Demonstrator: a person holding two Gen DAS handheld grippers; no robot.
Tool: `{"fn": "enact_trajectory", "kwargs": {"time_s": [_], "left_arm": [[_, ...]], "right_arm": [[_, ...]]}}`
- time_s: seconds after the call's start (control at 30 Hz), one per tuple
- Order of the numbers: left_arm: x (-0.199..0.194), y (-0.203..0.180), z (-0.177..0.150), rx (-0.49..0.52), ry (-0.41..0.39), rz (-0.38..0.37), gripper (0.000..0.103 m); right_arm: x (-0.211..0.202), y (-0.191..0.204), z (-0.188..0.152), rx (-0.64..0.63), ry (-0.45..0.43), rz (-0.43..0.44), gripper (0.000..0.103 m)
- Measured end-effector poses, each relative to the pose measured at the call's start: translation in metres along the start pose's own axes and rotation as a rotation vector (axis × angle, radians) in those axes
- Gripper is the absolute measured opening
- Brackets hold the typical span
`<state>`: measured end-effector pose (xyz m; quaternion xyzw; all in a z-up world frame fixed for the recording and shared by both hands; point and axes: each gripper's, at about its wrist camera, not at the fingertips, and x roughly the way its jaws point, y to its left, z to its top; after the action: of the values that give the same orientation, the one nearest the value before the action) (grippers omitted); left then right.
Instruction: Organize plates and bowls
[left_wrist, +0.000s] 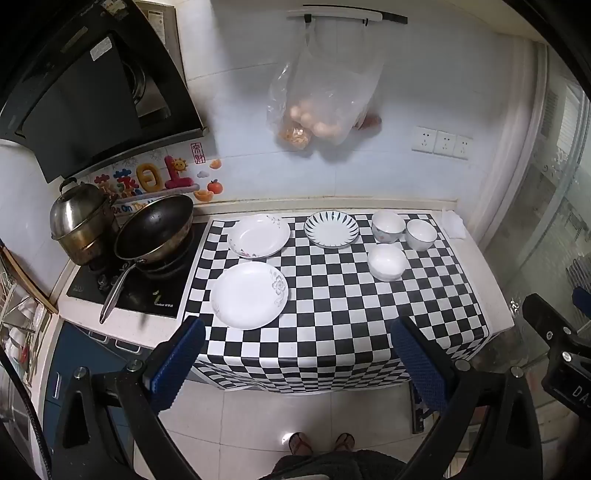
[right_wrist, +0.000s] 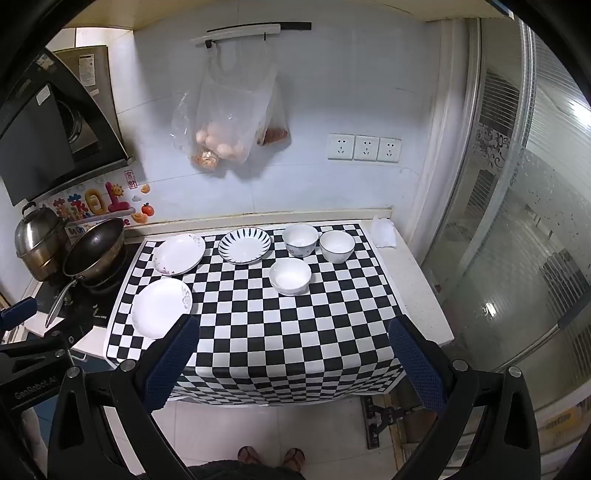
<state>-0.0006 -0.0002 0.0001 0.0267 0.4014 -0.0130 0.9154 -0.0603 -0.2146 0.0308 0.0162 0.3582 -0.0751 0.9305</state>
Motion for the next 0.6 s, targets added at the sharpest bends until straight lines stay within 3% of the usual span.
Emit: {"fn": "enact_trajectory", "kwargs": {"time_s": [0.6], "left_arm": [[0.0002, 0.0001, 0.0002, 0.002, 0.009, 0.002, 0.103]], "right_arm": [[-0.0003, -0.0022, 0.0008, -0.005, 0.006, -0.011, 0.103]]}}
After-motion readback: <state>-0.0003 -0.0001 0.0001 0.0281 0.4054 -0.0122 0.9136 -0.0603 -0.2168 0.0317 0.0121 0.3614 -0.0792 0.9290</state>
